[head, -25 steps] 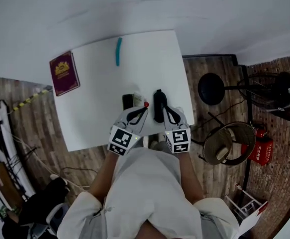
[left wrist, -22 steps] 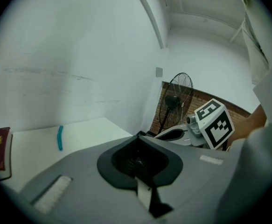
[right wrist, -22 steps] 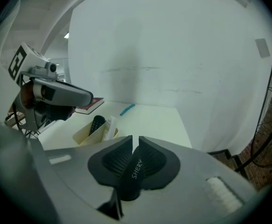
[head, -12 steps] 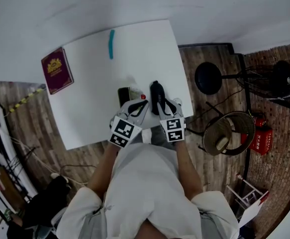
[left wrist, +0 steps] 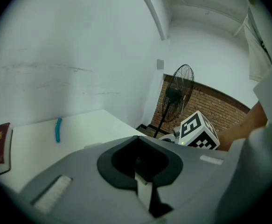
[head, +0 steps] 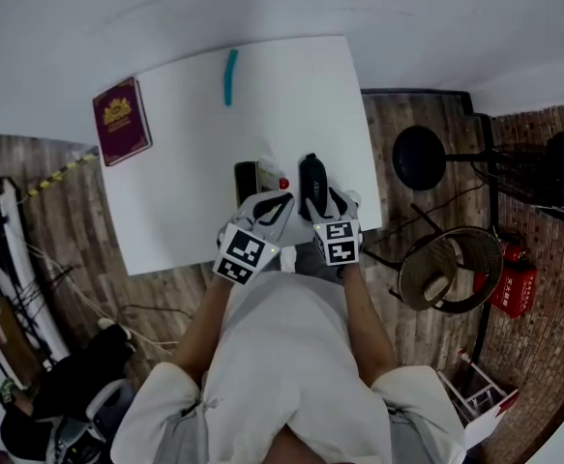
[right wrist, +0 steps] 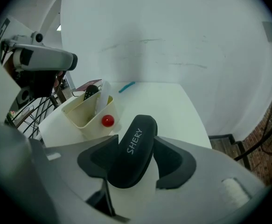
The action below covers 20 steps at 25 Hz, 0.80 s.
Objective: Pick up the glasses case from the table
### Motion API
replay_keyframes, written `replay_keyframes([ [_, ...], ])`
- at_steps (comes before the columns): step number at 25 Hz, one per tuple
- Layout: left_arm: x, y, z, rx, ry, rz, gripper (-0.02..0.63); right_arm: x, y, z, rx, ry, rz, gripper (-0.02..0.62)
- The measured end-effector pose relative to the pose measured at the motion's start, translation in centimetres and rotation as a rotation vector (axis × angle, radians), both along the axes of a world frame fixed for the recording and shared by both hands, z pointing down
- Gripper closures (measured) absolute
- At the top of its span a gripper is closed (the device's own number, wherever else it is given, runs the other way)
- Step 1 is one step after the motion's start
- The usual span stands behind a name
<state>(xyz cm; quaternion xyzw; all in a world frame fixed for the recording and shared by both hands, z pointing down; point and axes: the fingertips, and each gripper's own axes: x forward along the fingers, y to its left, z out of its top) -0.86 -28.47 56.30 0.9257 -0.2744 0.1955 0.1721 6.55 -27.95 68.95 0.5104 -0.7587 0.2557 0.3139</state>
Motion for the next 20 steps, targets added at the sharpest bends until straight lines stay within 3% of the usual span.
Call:
replay_keyframes([
  [20,1.2,0.3,1.1,-0.025,-0.035,-0.037,0.588,-1.2,-1.2,4.0,-0.134,-0.19,0.01,0.233],
])
